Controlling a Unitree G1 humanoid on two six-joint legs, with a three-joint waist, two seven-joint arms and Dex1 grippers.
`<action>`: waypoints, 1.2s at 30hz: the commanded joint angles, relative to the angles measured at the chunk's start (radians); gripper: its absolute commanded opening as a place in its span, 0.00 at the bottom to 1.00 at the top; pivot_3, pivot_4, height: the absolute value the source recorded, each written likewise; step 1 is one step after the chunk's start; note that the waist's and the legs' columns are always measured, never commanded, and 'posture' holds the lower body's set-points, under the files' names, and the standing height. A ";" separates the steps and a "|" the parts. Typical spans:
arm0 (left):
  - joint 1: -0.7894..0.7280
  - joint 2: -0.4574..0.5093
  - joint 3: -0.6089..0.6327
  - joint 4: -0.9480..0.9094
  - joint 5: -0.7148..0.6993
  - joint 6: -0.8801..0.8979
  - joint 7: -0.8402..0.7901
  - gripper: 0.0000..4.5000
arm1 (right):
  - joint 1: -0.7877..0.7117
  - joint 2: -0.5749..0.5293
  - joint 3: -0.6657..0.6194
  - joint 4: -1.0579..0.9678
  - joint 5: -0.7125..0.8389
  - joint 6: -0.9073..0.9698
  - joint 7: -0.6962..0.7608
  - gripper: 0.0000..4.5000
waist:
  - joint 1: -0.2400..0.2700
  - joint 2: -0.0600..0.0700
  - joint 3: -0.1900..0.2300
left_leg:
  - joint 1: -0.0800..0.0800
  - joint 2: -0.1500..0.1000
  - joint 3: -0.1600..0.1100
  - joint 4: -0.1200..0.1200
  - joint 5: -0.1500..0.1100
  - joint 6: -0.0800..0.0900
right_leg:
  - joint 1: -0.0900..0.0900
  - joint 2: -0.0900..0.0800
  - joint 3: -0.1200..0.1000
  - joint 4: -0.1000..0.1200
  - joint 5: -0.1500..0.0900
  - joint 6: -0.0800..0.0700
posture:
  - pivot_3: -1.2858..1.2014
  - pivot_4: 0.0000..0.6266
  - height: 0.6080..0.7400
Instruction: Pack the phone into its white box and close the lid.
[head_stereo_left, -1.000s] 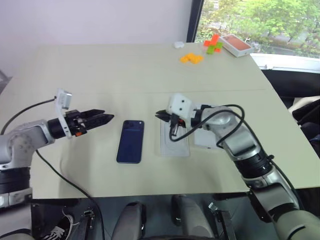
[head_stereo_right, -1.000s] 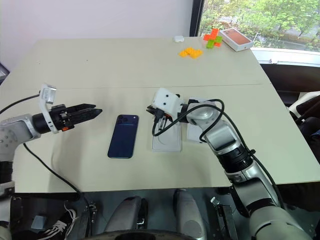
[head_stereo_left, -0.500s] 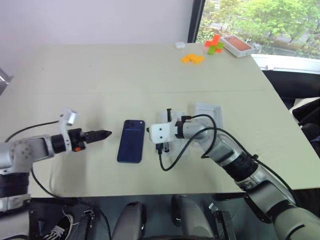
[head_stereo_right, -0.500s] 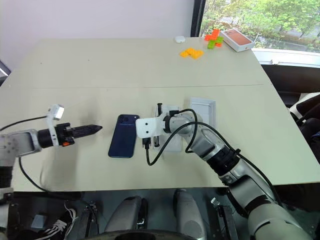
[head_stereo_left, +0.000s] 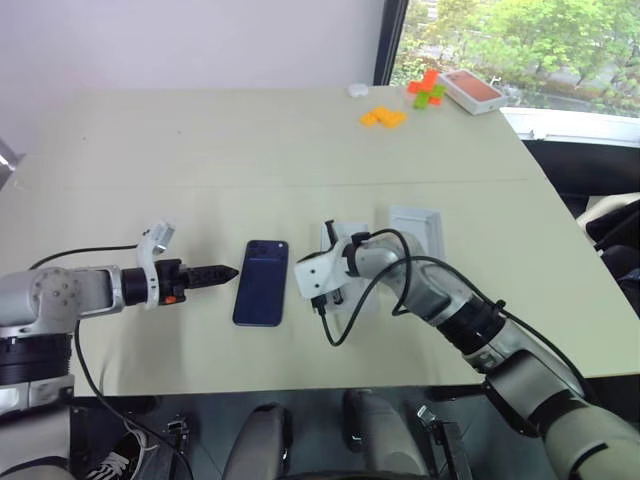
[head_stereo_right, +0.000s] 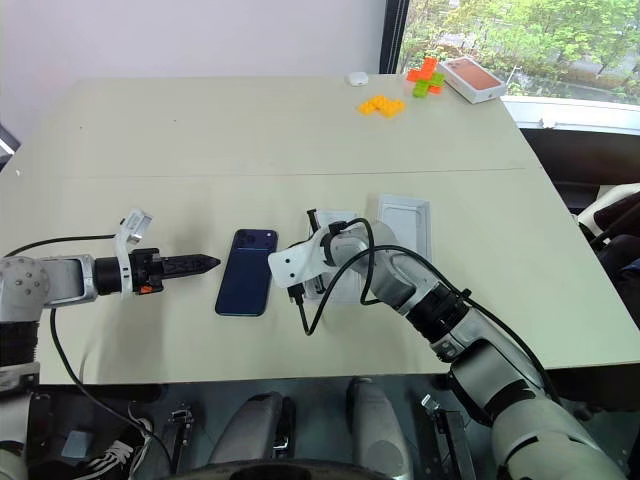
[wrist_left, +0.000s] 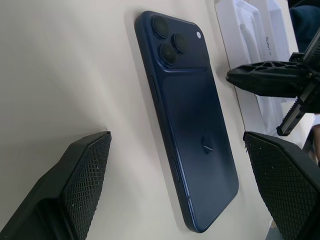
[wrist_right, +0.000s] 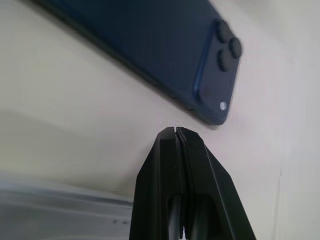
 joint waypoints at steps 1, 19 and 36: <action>-0.007 -0.012 -0.022 -0.026 0.004 0.017 0.017 1.00 | -0.021 0.022 0.016 -0.039 0.007 0.090 0.121 0.01 | 0.003 0.000 0.000 | 0.000 0.000 0.000 0.000 0.000 0.000 | 0.000 0.000 0.000 0.000 0.000 0.000 | 0.52 0.24 1.00; -0.010 -0.128 -0.034 -0.024 0.023 -0.007 0.085 1.00 | -0.028 0.158 -0.011 -0.041 0.082 0.462 0.242 0.01 | 0.003 0.001 -0.003 | 0.004 -0.001 -0.002 0.000 0.000 -0.001 | 0.004 -0.001 -0.001 0.000 0.000 0.000 | 0.52 0.24 1.00; -0.031 -0.269 0.119 -0.057 -0.097 0.237 0.187 1.00 | -0.044 0.202 -0.022 0.016 0.111 0.444 0.142 0.01 | -0.001 0.002 -0.005 | 0.005 -0.001 -0.002 -0.001 0.000 -0.001 | 0.005 -0.001 -0.001 0.000 0.000 0.000 | 0.52 0.24 1.00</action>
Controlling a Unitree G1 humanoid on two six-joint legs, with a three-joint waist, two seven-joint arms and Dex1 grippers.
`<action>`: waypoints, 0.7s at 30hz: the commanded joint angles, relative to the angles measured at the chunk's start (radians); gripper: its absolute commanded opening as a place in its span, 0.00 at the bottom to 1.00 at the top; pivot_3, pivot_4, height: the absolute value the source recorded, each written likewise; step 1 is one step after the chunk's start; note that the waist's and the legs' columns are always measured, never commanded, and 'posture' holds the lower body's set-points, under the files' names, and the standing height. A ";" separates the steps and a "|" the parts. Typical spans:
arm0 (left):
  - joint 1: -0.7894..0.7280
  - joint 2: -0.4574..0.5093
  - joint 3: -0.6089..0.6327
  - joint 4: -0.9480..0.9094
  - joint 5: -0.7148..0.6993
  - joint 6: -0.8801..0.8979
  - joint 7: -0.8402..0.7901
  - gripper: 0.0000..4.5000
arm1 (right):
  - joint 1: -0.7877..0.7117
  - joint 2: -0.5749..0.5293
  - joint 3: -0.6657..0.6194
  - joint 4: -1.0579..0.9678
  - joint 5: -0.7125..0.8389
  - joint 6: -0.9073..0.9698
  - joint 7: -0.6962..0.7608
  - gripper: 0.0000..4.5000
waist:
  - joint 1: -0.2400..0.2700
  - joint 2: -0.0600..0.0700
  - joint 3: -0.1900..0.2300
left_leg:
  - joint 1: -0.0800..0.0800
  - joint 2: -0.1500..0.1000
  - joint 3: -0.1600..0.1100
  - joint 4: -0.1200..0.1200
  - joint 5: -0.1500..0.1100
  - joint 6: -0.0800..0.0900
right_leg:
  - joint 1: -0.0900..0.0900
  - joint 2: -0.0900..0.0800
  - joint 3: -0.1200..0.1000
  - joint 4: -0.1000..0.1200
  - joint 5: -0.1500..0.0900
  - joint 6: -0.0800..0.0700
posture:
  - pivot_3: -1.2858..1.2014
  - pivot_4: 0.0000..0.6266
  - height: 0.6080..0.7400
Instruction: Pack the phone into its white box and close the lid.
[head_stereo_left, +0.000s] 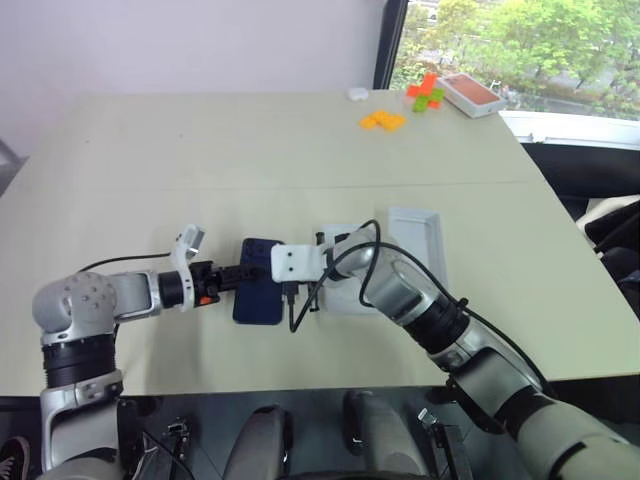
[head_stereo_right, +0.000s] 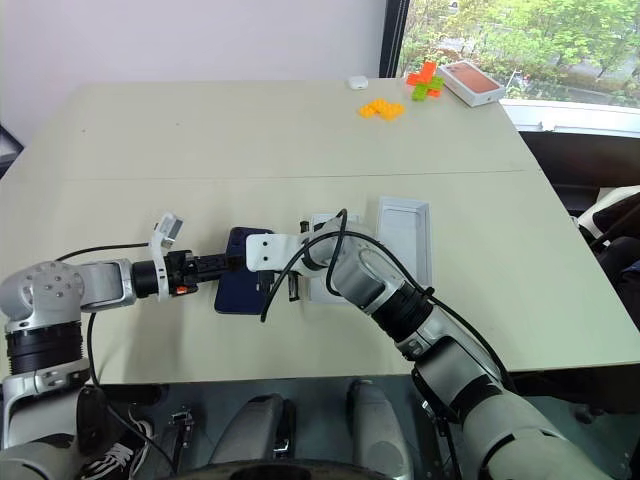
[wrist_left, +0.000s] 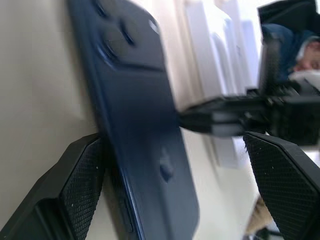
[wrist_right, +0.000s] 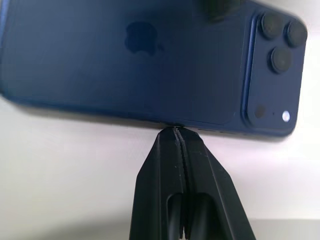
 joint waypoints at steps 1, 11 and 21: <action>-0.013 -0.010 0.011 0.021 -0.109 0.063 0.021 1.00 | -0.009 0.001 0.011 0.011 0.002 -0.018 -0.017 0.01 | 0.000 0.000 0.000 | 0.000 0.000 0.000 0.000 0.000 0.000 | 0.000 0.000 0.000 0.000 0.000 0.000 | 0.52 0.24 1.00; 0.004 0.008 0.029 0.015 -0.092 0.054 0.088 1.00 | -0.003 -0.025 0.005 0.001 0.013 -0.025 -0.018 0.01 | -0.002 0.000 0.000 | -0.002 0.000 -0.001 0.000 0.001 -0.002 | -0.002 0.000 -0.001 0.000 0.000 0.000 | 0.52 0.24 1.00; 0.016 0.008 0.073 0.057 -0.104 0.064 0.077 0.17 | -0.007 -0.036 0.002 0.005 0.013 -0.034 -0.021 0.00 | -0.001 0.000 0.000 | -0.002 0.000 -0.002 0.000 0.001 -0.002 | -0.002 0.000 -0.001 -0.001 0.000 0.000 | 0.52 0.24 1.00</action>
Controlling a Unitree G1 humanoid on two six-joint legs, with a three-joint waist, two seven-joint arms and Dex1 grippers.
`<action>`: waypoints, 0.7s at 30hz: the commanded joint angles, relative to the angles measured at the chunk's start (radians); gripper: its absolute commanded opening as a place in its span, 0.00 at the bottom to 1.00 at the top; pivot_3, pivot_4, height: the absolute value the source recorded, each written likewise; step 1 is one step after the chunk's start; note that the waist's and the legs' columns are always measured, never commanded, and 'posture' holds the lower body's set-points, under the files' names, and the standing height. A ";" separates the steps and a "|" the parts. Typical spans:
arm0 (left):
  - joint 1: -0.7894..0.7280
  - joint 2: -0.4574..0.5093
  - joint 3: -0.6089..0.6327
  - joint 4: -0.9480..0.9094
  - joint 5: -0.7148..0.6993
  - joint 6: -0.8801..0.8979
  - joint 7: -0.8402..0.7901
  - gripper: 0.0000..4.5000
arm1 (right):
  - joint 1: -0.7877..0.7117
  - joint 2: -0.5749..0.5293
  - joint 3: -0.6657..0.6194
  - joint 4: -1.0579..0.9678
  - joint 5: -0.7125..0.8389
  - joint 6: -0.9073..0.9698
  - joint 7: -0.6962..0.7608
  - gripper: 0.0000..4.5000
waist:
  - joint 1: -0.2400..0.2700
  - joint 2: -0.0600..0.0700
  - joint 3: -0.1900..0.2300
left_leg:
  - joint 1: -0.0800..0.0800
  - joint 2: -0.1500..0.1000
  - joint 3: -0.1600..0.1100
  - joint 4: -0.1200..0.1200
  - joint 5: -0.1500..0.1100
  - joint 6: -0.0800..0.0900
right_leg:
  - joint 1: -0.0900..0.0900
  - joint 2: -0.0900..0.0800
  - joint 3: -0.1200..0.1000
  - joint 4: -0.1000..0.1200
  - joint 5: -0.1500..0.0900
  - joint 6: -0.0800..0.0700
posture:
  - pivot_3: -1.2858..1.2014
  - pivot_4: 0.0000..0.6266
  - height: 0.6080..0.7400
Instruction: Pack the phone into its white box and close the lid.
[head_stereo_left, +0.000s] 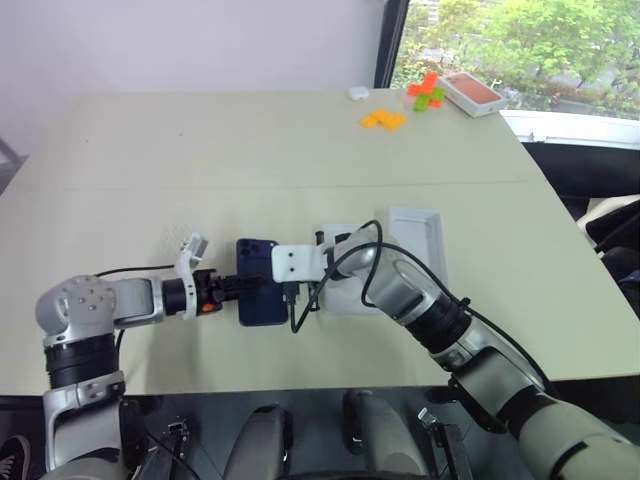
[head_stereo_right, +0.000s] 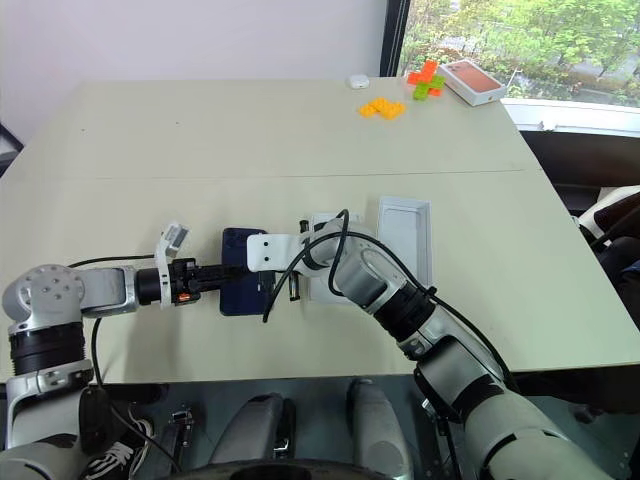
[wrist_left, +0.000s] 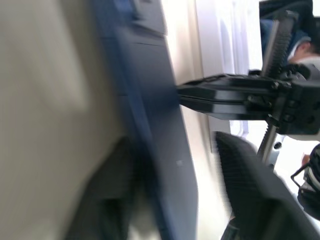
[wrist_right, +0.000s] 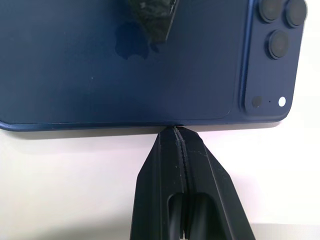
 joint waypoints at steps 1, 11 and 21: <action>0.012 0.010 0.031 0.001 -0.020 0.008 -0.018 0.06 | -0.007 -0.013 -0.003 -0.001 0.002 -0.001 -0.005 0.00 | 0.001 -0.001 0.000 | 0.000 0.000 0.000 0.000 0.000 0.000 | 0.000 0.000 0.000 0.000 0.000 0.000 | 0.52 0.24 1.00; 0.024 0.027 0.098 0.109 -0.121 0.008 -0.058 0.01 | -0.022 -0.019 -0.077 -0.059 0.086 0.031 0.023 0.00 | 0.000 -0.001 0.000 | -0.002 0.000 -0.002 0.000 0.000 -0.001 | -0.002 0.000 -0.001 0.000 0.000 0.000 | 0.52 0.24 1.00; 0.031 0.009 0.137 0.109 -0.188 0.002 -0.088 0.00 | -0.026 -0.083 -0.388 -0.264 0.446 0.353 0.128 0.63 | 0.005 -0.001 0.001 | -0.004 0.000 -0.004 0.000 0.001 -0.001 | -0.003 -0.001 -0.003 -0.001 0.000 0.000 | 0.52 0.24 1.00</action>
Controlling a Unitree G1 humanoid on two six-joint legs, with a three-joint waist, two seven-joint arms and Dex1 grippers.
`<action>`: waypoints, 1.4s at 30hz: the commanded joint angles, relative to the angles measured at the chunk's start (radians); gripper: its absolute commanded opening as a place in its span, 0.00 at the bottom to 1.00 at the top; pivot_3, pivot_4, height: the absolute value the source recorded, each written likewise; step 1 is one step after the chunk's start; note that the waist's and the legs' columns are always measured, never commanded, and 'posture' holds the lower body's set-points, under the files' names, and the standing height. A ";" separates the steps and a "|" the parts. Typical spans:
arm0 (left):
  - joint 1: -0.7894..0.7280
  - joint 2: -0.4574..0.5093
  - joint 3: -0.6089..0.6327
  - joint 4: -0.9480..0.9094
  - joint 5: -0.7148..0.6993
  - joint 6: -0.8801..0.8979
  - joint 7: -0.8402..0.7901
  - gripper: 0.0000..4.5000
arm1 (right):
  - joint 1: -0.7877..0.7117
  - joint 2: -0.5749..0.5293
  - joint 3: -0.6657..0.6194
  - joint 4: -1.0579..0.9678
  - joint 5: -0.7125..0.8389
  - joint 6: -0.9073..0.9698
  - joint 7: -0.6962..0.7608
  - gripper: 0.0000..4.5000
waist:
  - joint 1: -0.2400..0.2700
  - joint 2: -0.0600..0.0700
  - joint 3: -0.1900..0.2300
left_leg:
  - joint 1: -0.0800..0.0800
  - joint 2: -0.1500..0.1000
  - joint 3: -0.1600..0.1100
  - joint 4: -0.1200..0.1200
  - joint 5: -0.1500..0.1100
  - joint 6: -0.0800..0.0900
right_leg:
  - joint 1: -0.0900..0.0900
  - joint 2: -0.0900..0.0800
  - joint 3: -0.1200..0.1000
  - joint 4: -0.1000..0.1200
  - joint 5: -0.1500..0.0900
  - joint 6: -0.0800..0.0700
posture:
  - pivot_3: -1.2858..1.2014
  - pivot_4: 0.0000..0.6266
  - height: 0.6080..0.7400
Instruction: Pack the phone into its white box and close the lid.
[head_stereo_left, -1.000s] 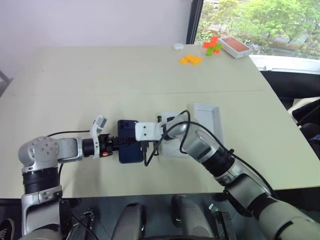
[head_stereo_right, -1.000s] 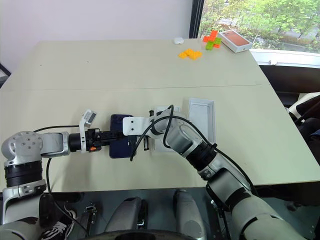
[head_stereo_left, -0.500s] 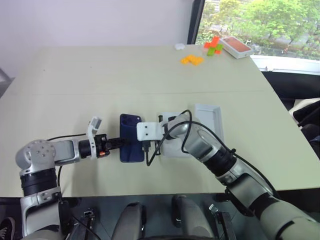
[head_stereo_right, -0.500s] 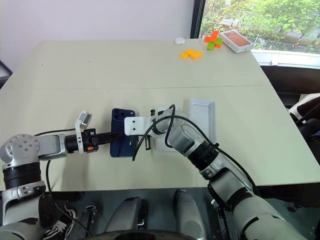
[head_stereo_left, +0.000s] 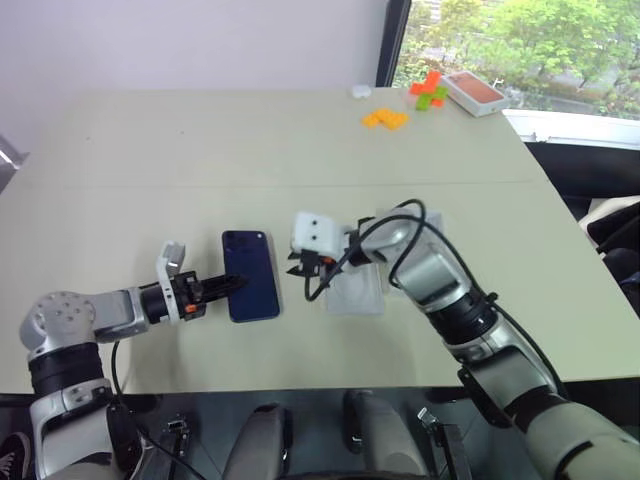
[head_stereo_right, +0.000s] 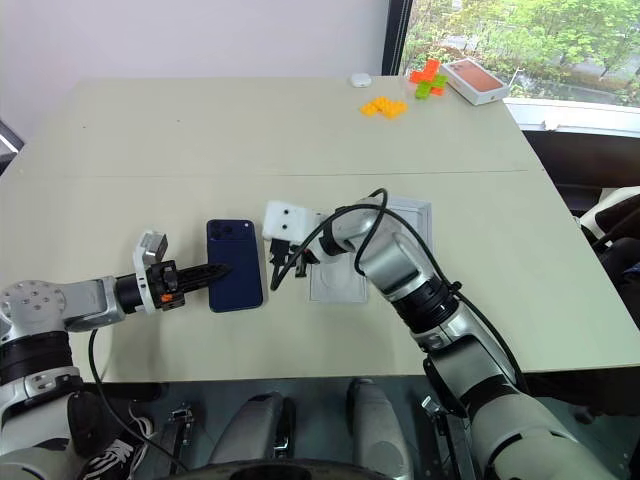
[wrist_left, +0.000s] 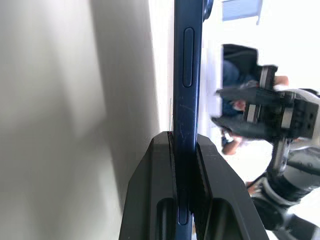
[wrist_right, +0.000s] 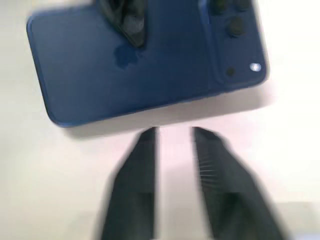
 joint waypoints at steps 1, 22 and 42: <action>0.000 -0.013 0.023 -0.064 -0.043 -0.005 -0.010 0.00 | -0.016 -0.053 -0.125 -0.087 0.132 0.075 0.036 0.70 | 0.002 0.000 0.000 | 0.000 0.000 0.000 0.000 0.000 0.000 | 0.000 0.000 0.000 0.000 0.000 0.000 | 0.52 0.24 1.00; -0.286 -0.450 0.012 -0.066 -0.044 -0.020 0.395 0.00 | 0.342 -0.403 -0.421 -0.049 0.411 -0.343 0.153 1.00 | -0.003 -0.002 0.003 | 0.000 -0.001 0.000 0.000 -0.001 0.002 | 0.004 0.000 -0.001 -0.006 0.000 0.001 | 0.52 0.24 1.00; -0.307 -0.473 -0.089 0.025 0.081 -0.031 0.375 0.00 | 0.379 -0.430 -0.371 -0.070 0.401 -0.413 0.058 1.00 | 0.004 -0.002 0.003 | 0.000 -0.001 0.001 0.000 0.000 0.000 | 0.004 0.003 0.001 -0.007 0.000 0.001 | 0.52 0.24 1.00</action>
